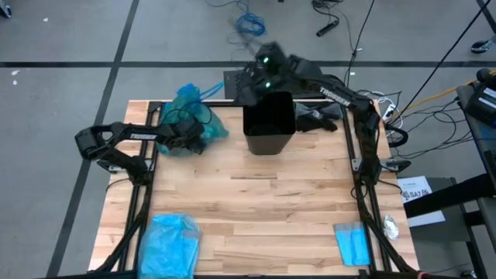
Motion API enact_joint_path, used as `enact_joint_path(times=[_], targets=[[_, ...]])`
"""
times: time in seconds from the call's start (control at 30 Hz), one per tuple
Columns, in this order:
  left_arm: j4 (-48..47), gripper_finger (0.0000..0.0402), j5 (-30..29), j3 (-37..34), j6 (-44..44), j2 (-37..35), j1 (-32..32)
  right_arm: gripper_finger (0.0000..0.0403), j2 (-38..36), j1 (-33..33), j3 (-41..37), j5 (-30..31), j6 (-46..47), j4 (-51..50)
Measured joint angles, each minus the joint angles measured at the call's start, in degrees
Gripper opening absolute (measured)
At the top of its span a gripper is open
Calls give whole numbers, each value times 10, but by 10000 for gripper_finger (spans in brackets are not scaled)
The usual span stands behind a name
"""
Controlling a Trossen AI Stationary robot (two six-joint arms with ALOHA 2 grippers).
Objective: Place trash/remove bag and relplace
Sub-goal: Close the blue trash bag
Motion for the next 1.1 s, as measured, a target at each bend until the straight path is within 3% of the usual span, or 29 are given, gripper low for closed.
enact_joint_path(times=[0.2, 0.3, 0.5, 0.6, 0.7, 0.77, 0.97, 1.1], targets=[[-30, 0, 58, 6, -13, -115, -7, 281, -6, 39, -3, -8, -16, -8], [-57, 0, 75, 7, -8, -191, -27, 281, -7, 42, -1, 27, -17, -2], [-63, 0, 64, 25, 27, -326, -58, 281, -6, 48, -2, 35, 9, 52], [-42, 0, 3, 33, 58, -360, -62, 281, -7, 46, -2, 44, 18, 64], [-4, 0, -78, 34, 83, -354, -48, 281, -8, 53, -3, 59, 26, 64], [18, 0, -82, 34, 94, -324, -19, 281, -8, 56, -3, 58, 33, 67], [-31, 0, 34, 34, 56, -196, 70, 281, -10, 78, -3, 58, 41, 68], [-42, 0, 124, 34, 51, -148, 82, 281, -10, 97, -3, 56, 41, 77]])
